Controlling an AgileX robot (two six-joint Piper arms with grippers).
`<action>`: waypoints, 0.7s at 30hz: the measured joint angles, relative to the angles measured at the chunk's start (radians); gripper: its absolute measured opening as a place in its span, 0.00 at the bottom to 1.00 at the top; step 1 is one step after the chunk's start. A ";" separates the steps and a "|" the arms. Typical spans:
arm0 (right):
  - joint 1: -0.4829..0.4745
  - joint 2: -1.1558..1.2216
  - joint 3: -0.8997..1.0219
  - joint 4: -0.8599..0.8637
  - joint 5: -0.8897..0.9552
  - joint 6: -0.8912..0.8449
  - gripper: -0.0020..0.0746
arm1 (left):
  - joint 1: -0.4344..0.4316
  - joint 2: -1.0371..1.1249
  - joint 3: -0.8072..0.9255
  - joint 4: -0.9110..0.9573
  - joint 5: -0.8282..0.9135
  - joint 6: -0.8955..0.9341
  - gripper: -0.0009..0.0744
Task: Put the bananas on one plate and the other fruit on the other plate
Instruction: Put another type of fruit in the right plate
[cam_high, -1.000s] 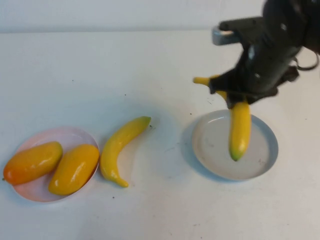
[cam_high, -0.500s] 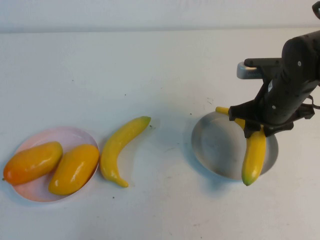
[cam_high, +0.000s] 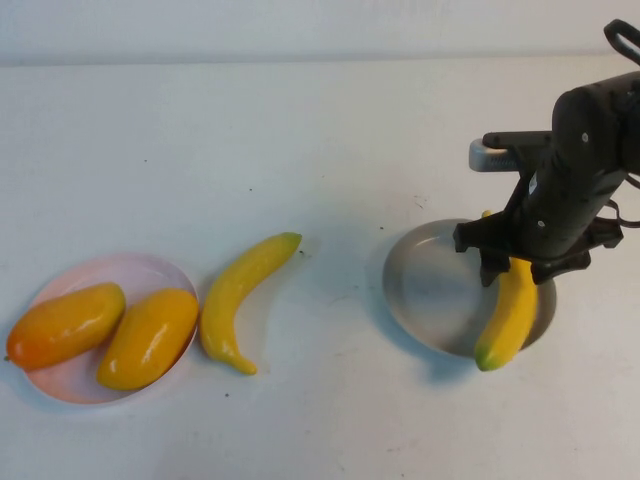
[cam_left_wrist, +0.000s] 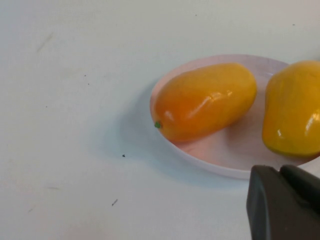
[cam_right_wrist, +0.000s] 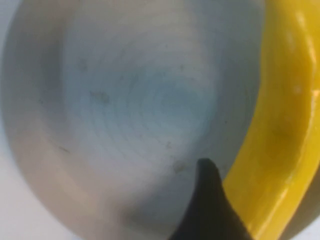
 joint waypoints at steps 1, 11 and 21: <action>0.002 -0.004 0.000 0.001 0.002 0.000 0.57 | 0.000 0.000 0.000 0.000 0.000 0.000 0.02; 0.202 -0.012 -0.195 0.124 0.040 0.000 0.57 | 0.000 0.000 0.000 0.000 0.000 0.000 0.02; 0.355 0.281 -0.540 0.264 0.034 0.023 0.57 | 0.000 0.000 0.000 0.000 0.000 0.000 0.02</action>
